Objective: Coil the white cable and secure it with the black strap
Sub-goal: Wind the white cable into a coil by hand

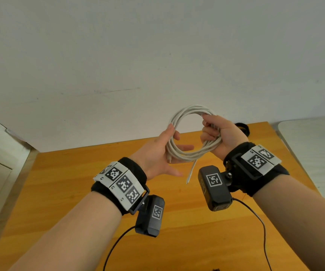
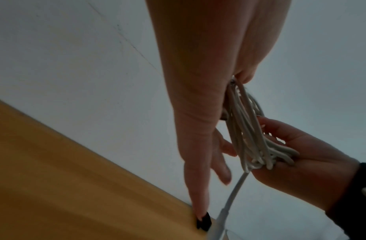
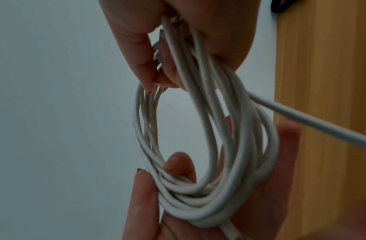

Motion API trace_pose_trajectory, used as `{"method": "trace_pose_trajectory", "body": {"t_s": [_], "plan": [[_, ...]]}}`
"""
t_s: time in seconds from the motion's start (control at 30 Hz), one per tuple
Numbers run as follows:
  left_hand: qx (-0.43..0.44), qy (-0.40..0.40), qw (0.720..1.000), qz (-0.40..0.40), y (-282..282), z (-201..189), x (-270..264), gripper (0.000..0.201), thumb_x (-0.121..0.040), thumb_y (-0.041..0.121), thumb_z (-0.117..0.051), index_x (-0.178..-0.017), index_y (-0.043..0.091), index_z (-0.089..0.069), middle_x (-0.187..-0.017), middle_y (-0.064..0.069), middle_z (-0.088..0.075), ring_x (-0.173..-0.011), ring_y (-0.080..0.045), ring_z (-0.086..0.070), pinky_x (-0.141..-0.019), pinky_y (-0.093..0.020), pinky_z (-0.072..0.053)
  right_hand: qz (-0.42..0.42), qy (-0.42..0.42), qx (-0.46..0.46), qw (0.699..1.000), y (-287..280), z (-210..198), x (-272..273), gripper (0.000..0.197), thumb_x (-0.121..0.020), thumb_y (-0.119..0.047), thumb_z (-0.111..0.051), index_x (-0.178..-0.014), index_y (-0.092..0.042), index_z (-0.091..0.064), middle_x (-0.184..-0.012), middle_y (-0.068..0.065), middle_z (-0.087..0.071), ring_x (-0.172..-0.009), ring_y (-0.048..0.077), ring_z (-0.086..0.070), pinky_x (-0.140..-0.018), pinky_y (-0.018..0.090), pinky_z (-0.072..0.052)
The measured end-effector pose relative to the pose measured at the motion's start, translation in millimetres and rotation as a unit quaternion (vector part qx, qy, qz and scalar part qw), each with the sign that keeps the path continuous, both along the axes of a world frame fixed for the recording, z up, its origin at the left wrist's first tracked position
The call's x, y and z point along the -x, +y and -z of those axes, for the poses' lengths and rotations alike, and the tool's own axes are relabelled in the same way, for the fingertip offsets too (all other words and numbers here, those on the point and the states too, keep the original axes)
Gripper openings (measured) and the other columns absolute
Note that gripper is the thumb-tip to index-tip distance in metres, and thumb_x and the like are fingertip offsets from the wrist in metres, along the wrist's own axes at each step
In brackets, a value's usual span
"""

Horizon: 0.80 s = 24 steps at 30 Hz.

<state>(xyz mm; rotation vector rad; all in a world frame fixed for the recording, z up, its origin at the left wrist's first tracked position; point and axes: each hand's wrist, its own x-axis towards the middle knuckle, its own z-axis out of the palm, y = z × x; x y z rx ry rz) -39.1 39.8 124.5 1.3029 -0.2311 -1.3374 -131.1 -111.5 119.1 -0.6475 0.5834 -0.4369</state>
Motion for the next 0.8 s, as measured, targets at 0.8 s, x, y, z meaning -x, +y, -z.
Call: {"method": "trace_pose_trajectory", "body": {"t_s": [0.8], "plan": [[0.036,0.083,0.976,-0.2,-13.5,2.3,14.0,0.033,-0.09,0.045,-0.053,-0.074,0.016,-0.057,-0.104,-0.009,-0.067,-0.115,-0.023,-0.058,-0.101,-0.052,-0.044,0.022,-0.019,-0.024,0.999,4.6,-0.4,-3.8,0.009,-0.088,-0.003,-0.051,-0.082,-0.01,-0.054,-0.059,-0.003,-0.043,-0.033,0.004,-0.03,-0.036,0.015,-0.027]]}}
